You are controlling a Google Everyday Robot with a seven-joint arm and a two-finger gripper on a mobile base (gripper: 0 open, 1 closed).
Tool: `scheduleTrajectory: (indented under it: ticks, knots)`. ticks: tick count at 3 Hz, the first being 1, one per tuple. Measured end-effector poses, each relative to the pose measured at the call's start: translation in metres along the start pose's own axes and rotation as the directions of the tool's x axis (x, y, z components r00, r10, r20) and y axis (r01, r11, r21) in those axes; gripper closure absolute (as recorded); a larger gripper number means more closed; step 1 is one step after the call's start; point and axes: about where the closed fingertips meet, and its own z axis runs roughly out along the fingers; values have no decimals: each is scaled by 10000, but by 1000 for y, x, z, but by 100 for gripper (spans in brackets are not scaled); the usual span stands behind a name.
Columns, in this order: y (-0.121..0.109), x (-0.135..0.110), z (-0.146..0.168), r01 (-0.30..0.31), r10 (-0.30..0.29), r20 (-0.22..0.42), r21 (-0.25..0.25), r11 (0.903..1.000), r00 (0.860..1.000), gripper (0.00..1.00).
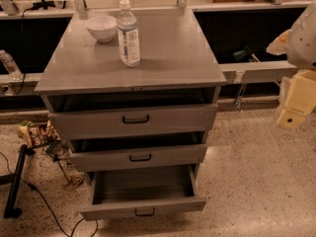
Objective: Place blue plastic bottle into bottom drawer
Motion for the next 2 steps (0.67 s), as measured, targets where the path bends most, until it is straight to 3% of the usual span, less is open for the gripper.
scheduleTrajectory:
  ticks: [1,2]
  knots:
    - [0,0,0,0,0,0,0,10000,10000,0]
    - [-22,-21,9,-575,533,1369,266,9980,9891,0]
